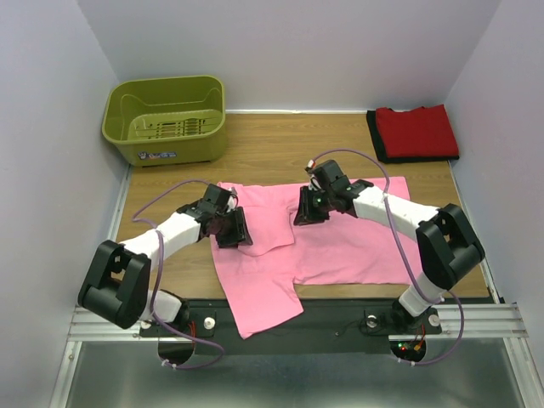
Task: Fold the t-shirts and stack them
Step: Fold the tshirt
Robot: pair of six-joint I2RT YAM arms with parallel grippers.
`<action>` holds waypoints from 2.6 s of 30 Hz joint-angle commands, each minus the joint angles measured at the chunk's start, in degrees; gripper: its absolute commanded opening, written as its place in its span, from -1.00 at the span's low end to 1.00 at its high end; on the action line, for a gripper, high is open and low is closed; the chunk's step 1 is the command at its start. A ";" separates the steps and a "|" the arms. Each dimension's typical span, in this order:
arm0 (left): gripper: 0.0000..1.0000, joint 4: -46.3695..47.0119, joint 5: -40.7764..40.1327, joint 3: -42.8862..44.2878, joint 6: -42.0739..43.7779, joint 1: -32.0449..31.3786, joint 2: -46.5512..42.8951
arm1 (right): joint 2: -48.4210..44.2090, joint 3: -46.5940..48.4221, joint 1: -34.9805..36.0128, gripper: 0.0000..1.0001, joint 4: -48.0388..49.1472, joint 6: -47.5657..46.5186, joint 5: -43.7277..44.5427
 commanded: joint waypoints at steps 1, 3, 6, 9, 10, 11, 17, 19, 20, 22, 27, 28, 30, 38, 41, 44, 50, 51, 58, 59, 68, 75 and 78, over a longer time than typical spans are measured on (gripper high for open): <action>0.05 1.15 2.38 3.38 -1.65 -1.42 -0.72 | -3.24 -0.43 0.13 -0.42 0.29 -0.75 3.01; -0.02 0.45 3.52 4.61 -2.70 -2.56 -1.86 | -3.69 -0.61 0.13 -0.42 0.29 -0.92 3.80; -0.11 -1.39 3.79 5.67 -4.37 -3.44 -4.76 | -4.48 -0.79 0.13 -0.42 0.29 -1.19 5.21; -0.26 -2.98 4.58 4.36 -6.31 -3.53 -8.01 | -4.83 -0.79 0.13 -0.42 0.29 -1.45 6.18; -0.32 -3.24 4.58 3.66 -6.83 -3.53 -8.89 | -4.83 -0.96 0.13 -0.42 0.29 -1.54 6.27; -0.37 -3.94 3.97 2.86 -7.27 -3.44 -10.72 | -4.83 -1.05 0.04 -0.42 0.29 -1.54 6.27; -0.70 -7.37 -0.95 -2.85 -8.86 -3.36 -15.75 | -4.92 -1.84 0.13 -0.42 0.29 -2.32 6.27; -0.64 -7.55 -1.31 -3.47 -8.95 -3.27 -15.93 | -4.57 -2.10 0.13 -0.42 0.21 -2.59 5.31; -0.52 -7.29 -1.22 -3.47 -8.86 -3.27 -15.75 | -4.39 -2.19 0.04 -0.42 0.21 -2.85 4.86; -0.03 -6.50 -1.13 -3.47 -8.34 -3.27 -14.79 | -3.69 -2.46 0.13 -0.42 0.29 -2.86 3.29; 0.21 -4.83 -0.43 -2.95 -6.49 -3.27 -10.22 | -1.93 -2.28 0.13 -0.42 0.38 -3.29 -0.67; 0.21 -4.74 -1.13 -2.51 -6.05 -3.18 -9.17 | -1.32 -2.19 0.13 -0.42 0.38 -3.30 -2.07; 0.21 -4.82 -1.66 -0.93 -4.83 -3.27 -8.11 | -0.62 -2.11 0.13 -0.42 0.47 -3.12 -3.13; 0.21 -8.61 -11.15 2.77 0.54 -3.09 -3.98 | 2.55 -2.54 0.13 -0.41 1.96 -1.98 -6.65; 0.17 -7.38 -8.79 1.46 1.33 -3.09 -2.49 | 3.25 -2.54 0.04 -0.41 2.58 -1.63 -7.18; 0.15 -6.15 -7.47 0.75 1.51 -3.09 -1.52 | 4.13 -2.37 0.13 -0.41 2.84 -1.27 -7.79; -0.13 -5.09 -5.79 0.22 2.39 -3.18 -0.11 | 6.15 -2.19 0.13 -0.41 3.46 -0.31 -9.37; -0.26 -5.00 -5.79 0.05 2.65 -3.09 -0.02 | 6.42 -2.19 0.13 -0.41 3.55 -0.31 -9.64; -0.81 -5.18 -6.14 -0.48 3.27 -3.09 -0.19 | 9.05 -2.28 0.22 -0.41 4.16 -0.04 -11.22; -0.88 -5.35 -6.40 -0.57 3.36 -3.09 -0.28 | 9.23 -2.28 0.13 -0.41 4.25 -0.04 -11.31; -1.00 -7.11 -7.90 -0.48 3.97 -3.09 -1.43 | 5.73 -2.02 0.22 -0.97 4.16 0.31 -10.79; -1.00 -8.08 -7.29 -0.74 3.45 -3.09 -2.74 | 3.61 -2.89 0.13 -0.99 2.15 1.36 -10.00; -0.99 -8.43 -7.20 -1.18 2.92 -3.09 -4.06 | 3.69 -3.86 0.13 -0.84 1.53 0.93 -9.55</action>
